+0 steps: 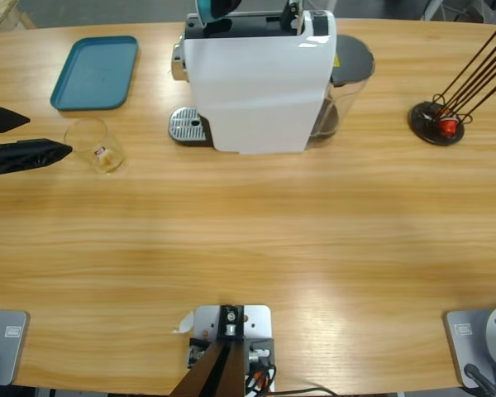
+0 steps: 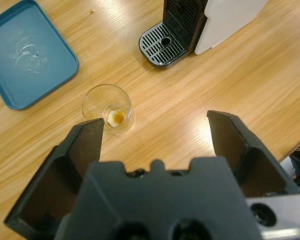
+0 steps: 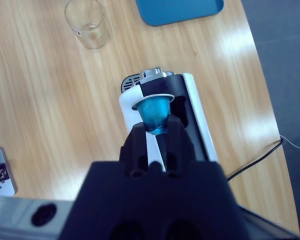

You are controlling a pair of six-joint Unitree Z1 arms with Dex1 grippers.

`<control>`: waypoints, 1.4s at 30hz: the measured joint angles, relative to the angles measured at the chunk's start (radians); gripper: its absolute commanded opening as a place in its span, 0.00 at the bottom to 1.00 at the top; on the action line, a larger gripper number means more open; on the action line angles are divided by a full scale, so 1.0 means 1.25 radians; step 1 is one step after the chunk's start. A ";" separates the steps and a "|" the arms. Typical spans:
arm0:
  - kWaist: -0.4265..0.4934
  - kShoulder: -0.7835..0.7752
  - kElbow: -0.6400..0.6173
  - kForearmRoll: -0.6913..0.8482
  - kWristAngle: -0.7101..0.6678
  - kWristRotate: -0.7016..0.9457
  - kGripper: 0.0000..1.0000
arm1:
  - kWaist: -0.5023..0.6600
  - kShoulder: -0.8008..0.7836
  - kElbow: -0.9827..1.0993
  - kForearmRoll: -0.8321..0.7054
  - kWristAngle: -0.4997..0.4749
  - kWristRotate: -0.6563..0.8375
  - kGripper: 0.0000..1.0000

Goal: Pour coffee

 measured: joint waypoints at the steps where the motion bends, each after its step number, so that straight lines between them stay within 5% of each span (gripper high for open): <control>1: -0.001 0.000 0.000 0.000 0.000 0.000 0.90 | 0.000 0.006 -0.001 0.000 0.000 -0.002 0.00; 42: -0.002 0.008 0.000 -0.001 0.000 0.000 0.90 | -0.019 0.061 -0.084 0.064 -0.012 -0.016 0.00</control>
